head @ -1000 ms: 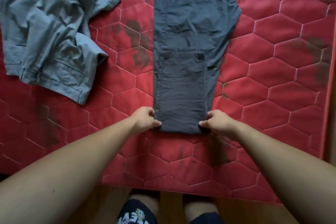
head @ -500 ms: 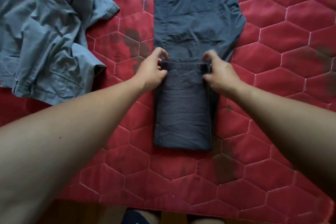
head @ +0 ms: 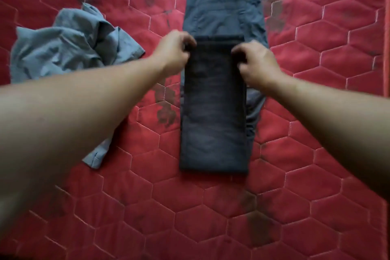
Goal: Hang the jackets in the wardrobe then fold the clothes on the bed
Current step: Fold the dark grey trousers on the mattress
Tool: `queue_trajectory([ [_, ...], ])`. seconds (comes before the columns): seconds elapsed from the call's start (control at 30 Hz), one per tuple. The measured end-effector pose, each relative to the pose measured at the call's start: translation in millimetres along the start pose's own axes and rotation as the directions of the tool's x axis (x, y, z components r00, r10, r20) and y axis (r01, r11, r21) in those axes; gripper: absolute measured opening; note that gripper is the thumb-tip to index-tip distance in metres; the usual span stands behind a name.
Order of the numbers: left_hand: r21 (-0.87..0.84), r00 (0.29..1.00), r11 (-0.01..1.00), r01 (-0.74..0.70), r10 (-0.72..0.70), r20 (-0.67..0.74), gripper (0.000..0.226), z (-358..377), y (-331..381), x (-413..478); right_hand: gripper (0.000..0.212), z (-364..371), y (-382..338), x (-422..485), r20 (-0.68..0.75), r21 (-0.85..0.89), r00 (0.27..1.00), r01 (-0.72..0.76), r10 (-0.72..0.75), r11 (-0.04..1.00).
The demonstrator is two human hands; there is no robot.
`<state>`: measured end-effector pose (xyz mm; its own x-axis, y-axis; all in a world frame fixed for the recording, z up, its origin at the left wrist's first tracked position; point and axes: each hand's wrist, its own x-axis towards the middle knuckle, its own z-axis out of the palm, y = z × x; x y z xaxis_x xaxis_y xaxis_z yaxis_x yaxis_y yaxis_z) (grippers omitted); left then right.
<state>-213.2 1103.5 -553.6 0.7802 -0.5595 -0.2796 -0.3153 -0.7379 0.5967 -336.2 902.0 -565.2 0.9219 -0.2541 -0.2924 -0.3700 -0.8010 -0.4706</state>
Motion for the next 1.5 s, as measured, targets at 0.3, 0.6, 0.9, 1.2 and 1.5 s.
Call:
queue_trajectory([
  [0.3,0.073,0.967,0.984,0.161,-0.172,0.187,0.062,77.4,-30.1,-74.5,0.056,64.8,-2.5,-65.7,0.269,-0.027,0.921,-0.285,0.282,0.958],
  [0.6,-0.12,0.912,0.928,0.353,-0.313,0.265,0.055,127.3,-53.2,-211.5,0.046,115.8,7.3,-208.1,0.196,-0.091,0.931,-0.294,0.307,0.951],
  [0.9,-0.385,0.845,0.756,0.53,-0.433,0.313,0.048,121.8,-55.5,-212.9,0.035,99.9,44.1,-176.7,0.387,0.256,0.813,-0.548,0.435,0.797],
  [1.2,-0.214,0.777,0.78,0.588,-0.47,0.419,0.009,134.3,-66.6,-235.0,0.01,127.2,54.8,-214.5,0.474,0.234,0.796,-0.525,0.375,0.818],
  [1.5,0.153,0.715,0.875,0.46,-0.467,0.52,0.009,141.9,-65.1,-305.0,0.026,138.1,40.8,-274.5,0.739,0.053,0.587,-0.54,0.331,0.84],
])
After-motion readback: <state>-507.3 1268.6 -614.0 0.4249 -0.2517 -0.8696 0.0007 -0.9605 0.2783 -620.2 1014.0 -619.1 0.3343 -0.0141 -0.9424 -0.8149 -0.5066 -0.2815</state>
